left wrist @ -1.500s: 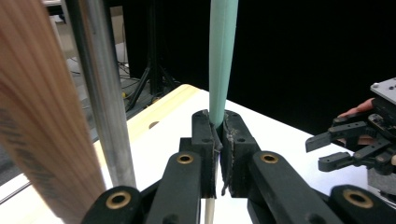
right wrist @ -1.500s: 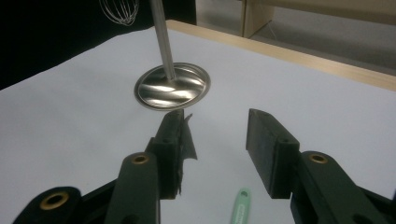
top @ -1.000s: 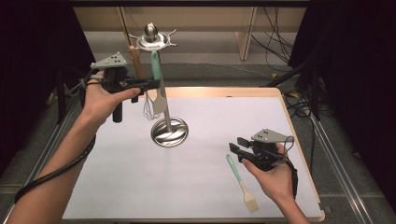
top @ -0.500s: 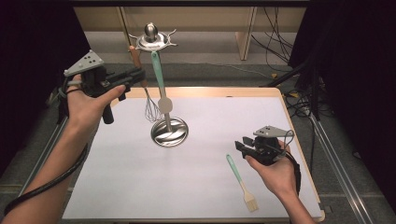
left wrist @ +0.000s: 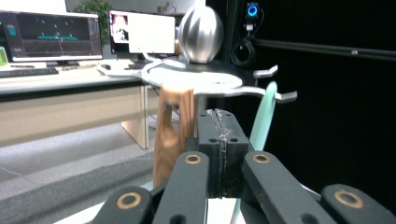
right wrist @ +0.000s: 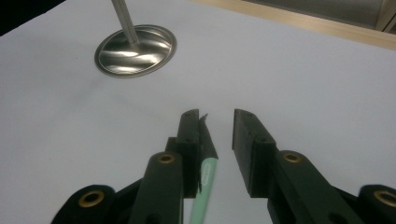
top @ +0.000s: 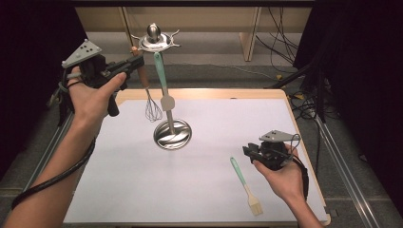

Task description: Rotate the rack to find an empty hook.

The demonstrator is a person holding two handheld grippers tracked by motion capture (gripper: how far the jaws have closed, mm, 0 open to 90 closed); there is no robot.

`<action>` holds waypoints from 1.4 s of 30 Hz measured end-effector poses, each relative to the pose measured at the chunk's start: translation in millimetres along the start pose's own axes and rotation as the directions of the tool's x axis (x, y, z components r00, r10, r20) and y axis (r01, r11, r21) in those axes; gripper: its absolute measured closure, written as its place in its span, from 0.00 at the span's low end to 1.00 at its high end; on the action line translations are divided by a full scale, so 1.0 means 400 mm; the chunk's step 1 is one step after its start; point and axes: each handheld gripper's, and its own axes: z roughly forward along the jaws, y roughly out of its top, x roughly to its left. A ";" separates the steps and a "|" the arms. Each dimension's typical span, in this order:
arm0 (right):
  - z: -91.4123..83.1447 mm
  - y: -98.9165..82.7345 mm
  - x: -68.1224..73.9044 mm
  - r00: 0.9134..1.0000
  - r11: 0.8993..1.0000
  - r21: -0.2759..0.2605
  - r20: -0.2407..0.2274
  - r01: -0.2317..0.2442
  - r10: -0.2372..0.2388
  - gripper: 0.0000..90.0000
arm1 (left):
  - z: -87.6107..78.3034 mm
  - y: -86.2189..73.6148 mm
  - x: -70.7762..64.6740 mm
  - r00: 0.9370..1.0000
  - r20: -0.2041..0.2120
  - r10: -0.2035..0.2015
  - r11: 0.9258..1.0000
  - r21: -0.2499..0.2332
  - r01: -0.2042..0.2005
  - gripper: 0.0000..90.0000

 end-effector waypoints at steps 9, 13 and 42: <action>-0.004 -0.005 0.014 1.000 1.000 -0.005 0.001 0.020 -0.020 0.81 | 0.001 0.011 -0.010 0.998 -0.038 -0.049 0.999 -0.018 0.048 0.99; 0.005 -0.012 0.023 1.000 1.000 0.013 -0.017 0.016 -0.016 0.81 | -0.001 0.021 -0.004 0.999 -0.044 0.004 1.000 -0.026 -0.005 0.99; 0.003 -0.009 0.021 1.000 1.000 0.015 -0.012 -0.005 0.005 0.80 | 0.047 0.040 0.076 0.993 -0.119 -0.003 1.000 0.006 0.004 1.00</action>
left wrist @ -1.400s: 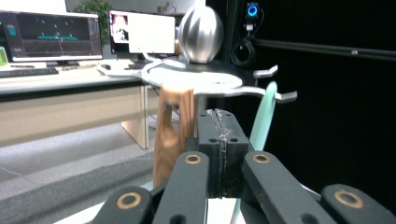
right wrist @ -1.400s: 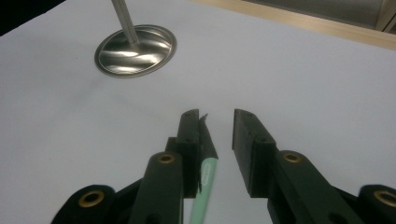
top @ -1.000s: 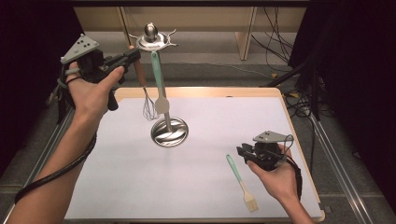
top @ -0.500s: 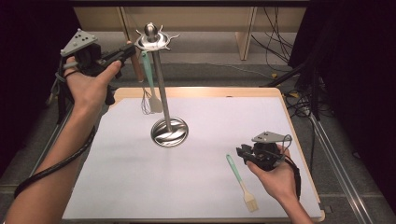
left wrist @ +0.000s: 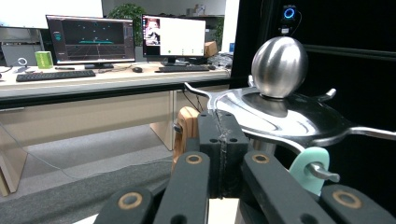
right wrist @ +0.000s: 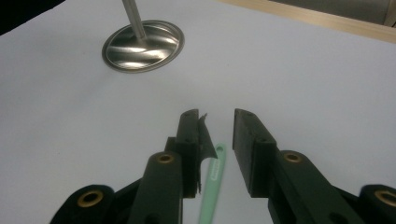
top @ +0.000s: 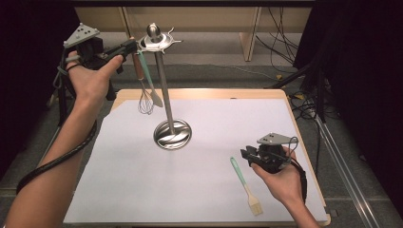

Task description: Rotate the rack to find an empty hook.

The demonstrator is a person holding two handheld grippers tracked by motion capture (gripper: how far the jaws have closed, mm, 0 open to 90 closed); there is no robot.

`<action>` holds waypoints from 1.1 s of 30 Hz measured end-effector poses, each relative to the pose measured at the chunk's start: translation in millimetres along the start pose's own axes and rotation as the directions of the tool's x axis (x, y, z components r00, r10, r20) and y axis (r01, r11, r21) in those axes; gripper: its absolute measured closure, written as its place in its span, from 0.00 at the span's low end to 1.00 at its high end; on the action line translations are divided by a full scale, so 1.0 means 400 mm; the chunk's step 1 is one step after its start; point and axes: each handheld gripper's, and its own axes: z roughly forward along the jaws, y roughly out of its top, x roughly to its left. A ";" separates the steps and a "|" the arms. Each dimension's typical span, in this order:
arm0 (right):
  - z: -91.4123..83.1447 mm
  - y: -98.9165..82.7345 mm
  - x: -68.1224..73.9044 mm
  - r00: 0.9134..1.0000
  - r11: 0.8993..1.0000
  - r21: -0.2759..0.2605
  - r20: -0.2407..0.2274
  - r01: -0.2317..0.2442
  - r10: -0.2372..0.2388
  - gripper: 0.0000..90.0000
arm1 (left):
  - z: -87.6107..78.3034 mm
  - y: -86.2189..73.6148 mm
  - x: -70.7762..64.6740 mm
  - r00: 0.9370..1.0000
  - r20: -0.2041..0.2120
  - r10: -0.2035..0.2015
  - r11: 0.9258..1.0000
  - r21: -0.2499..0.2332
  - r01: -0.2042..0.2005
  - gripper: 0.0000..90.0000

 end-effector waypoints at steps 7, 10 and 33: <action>-0.002 0.001 -0.002 1.000 1.000 -0.007 0.002 0.012 -0.012 0.80 | 0.011 0.002 0.006 1.000 -0.001 0.008 1.000 0.003 -0.008 0.99; 0.001 0.001 -0.001 0.999 1.000 -0.008 -0.010 0.030 -0.030 0.80 | 0.015 0.002 0.010 1.000 -0.002 0.009 1.000 0.002 -0.009 0.99; 0.000 0.001 -0.005 1.000 1.000 -0.005 0.003 -0.002 0.002 0.79 | 0.030 0.005 0.020 1.000 -0.001 0.026 1.000 0.001 -0.026 0.99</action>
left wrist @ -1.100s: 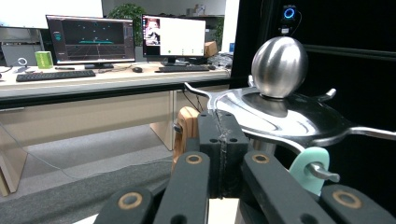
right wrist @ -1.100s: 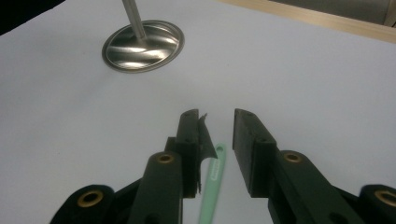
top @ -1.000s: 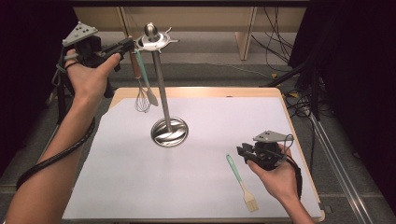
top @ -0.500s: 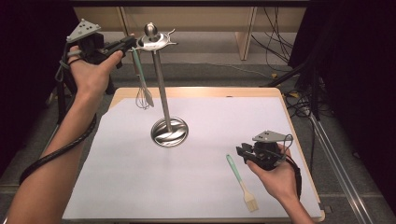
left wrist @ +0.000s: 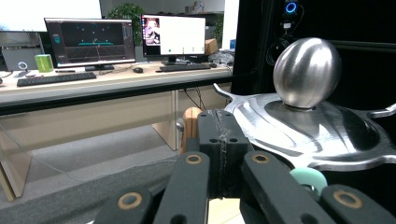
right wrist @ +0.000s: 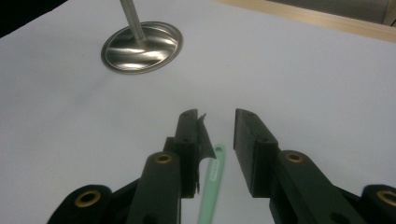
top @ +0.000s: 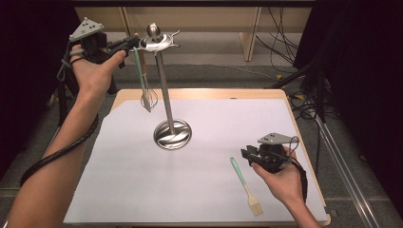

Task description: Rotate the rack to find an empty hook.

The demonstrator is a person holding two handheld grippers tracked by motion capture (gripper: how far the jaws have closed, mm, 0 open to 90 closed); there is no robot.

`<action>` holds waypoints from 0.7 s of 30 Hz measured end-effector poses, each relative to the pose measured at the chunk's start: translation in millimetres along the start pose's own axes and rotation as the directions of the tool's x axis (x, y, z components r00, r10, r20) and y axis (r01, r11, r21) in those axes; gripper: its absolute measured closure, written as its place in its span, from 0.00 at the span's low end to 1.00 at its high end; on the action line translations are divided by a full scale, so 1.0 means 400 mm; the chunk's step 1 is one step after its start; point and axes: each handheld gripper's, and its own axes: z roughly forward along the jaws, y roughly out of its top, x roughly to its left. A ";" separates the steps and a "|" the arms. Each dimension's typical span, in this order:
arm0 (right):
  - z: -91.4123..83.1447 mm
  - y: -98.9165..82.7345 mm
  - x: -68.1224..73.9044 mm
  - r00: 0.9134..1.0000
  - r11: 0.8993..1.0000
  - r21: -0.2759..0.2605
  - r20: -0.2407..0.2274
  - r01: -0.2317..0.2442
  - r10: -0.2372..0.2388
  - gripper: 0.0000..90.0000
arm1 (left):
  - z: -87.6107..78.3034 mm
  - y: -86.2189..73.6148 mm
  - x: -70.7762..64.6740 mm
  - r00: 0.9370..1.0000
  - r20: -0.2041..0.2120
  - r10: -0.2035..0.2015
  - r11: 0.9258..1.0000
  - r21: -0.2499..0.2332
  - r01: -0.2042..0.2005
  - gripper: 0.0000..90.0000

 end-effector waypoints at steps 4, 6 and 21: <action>-0.007 0.002 -0.010 1.000 1.000 0.007 0.012 0.007 -0.007 0.78 | -0.038 -0.006 0.002 1.000 -0.027 -0.002 1.000 -0.019 0.001 0.97; -0.010 0.003 -0.013 1.000 1.000 0.009 0.017 -0.003 0.002 0.78 | -0.062 -0.008 0.004 0.999 -0.043 0.010 0.999 -0.039 -0.011 0.94; -0.008 -0.009 -0.054 0.999 0.998 0.064 0.039 -0.029 0.027 0.78 | -0.140 -0.117 0.012 0.998 -0.054 -0.024 0.999 -0.034 0.022 0.76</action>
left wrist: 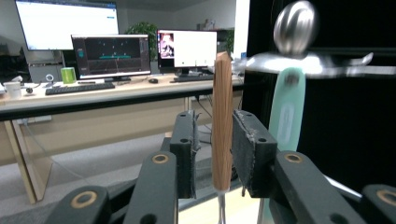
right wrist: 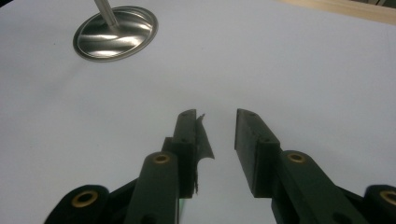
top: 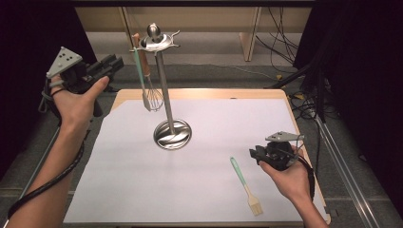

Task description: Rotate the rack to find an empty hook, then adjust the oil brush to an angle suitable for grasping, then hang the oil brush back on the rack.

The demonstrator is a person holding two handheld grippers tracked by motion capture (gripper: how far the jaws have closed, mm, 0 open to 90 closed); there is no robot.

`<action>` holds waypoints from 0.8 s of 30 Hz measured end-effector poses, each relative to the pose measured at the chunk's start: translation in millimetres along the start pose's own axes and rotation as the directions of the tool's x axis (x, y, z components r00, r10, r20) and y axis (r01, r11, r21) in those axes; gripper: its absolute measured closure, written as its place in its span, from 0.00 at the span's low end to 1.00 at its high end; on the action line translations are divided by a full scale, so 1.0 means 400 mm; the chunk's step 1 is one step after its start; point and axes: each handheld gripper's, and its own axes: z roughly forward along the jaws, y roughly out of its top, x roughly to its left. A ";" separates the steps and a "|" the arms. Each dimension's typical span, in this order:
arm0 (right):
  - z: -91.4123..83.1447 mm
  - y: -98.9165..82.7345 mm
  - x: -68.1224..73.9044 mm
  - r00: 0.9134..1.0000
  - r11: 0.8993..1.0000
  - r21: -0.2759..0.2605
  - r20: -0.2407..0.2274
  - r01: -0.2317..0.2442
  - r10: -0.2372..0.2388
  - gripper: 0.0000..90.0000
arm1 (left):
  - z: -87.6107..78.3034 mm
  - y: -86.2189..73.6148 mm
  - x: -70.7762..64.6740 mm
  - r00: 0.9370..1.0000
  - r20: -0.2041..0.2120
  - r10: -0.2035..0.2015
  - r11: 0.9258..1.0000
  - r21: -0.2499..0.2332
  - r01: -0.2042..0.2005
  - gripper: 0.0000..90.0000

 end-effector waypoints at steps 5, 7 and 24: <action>-0.002 -0.004 0.007 1.000 1.000 -0.009 -0.006 -0.004 0.004 0.78 | -0.002 -0.018 -0.006 1.000 0.007 -0.008 1.000 0.016 0.008 0.75; -0.007 -0.004 0.006 1.000 1.000 -0.003 -0.001 0.003 -0.003 0.78 | -0.004 -0.018 -0.007 1.000 0.006 -0.009 1.000 0.016 0.009 0.74; 0.023 -0.016 0.000 1.000 0.993 0.119 -0.012 -0.014 0.015 0.78 | -0.031 -0.066 -0.012 1.000 0.009 -0.005 0.999 0.038 0.005 0.64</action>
